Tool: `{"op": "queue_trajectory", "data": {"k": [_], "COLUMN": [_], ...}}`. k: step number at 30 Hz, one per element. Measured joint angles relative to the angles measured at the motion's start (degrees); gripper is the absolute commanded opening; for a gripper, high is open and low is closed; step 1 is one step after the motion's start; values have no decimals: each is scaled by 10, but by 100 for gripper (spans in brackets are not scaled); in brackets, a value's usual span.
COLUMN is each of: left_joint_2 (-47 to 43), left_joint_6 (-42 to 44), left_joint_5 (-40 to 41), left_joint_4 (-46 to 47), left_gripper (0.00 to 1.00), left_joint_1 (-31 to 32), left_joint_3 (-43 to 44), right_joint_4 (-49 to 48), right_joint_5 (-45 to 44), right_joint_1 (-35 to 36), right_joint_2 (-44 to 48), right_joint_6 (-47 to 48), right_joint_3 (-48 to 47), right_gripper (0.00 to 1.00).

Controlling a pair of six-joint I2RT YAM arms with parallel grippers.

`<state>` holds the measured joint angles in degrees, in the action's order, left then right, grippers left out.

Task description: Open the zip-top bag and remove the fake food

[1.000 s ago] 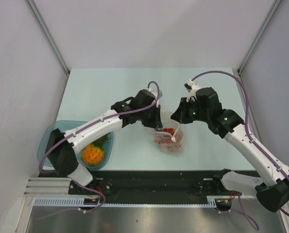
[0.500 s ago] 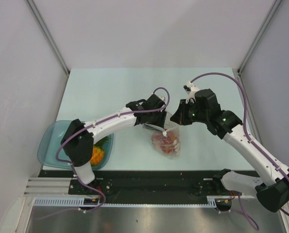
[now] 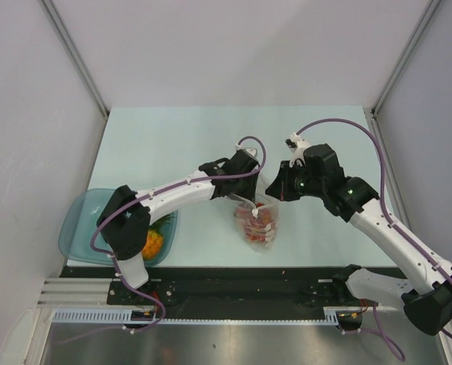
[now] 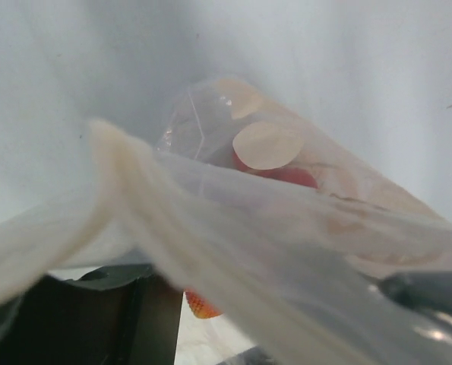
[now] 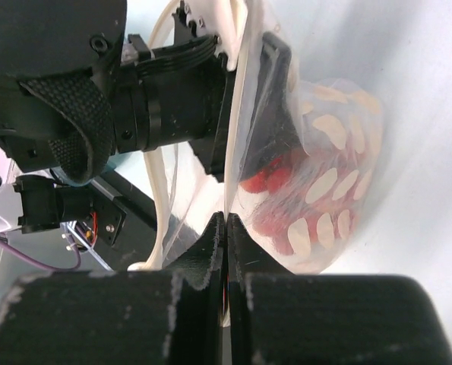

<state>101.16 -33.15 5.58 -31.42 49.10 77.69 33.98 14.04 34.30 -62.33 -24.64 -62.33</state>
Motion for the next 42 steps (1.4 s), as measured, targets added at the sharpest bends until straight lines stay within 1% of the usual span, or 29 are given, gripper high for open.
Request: {"op": "queue_trajectory", "data": {"k": [2, 7, 10, 11, 13, 14, 15, 22, 27, 32, 35, 40, 42], "left_joint_2": [3, 11, 18, 22, 29, 31, 32, 28, -35, -119, -153, -165, -168], "left_joint_6": [0, 1, 3, 3, 3, 4, 6, 24, 58, 92, 104, 119, 124], "left_joint_5": [2, 3, 2, 0, -4, -6, -10, -29, -74, -117, -150, -194, -200], "left_joint_4": [16, 71, 96, 102, 115, 120, 125, 144, 153, 159, 162, 161, 157], "left_gripper": [49, 48, 33, 22, 12, 5, 0, 0, 0, 0, 0, 0, 0], "left_joint_1": [0, 0, 0, 0, 0, 0, 0, 0, 0, 6, 10, 27, 31], "left_joint_3": [0, -14, -23, -23, -23, -23, -24, -30, -66, -71, -71, -71, -70], "right_joint_4": [0, 0, 0, 0, 1, 2, 2, 6, 9, 9, 9, 9, 9], "right_joint_5": [0, 0, -1, -1, -1, -1, -2, -15, -29, -37, -39, -42, -45], "right_joint_1": [0, 0, 0, 0, 0, 0, 0, 0, -8, -18, -19, -19, -19], "right_joint_2": [3, 8, 10, 12, 15, 17, 19, 28, 30, 31, 31, 31, 31], "right_joint_6": [-1, -3, -3, -3, -3, -4, -4, -2, 1, 3, 3, 3, 3], "right_joint_3": [2, 7, 9, 12, 15, 15, 16, 20, 21, 21, 21, 21, 21], "right_gripper": [0, 0, 0, 0, 0, 0, 0, 0, 0, 0, 0, 0, 0]}}
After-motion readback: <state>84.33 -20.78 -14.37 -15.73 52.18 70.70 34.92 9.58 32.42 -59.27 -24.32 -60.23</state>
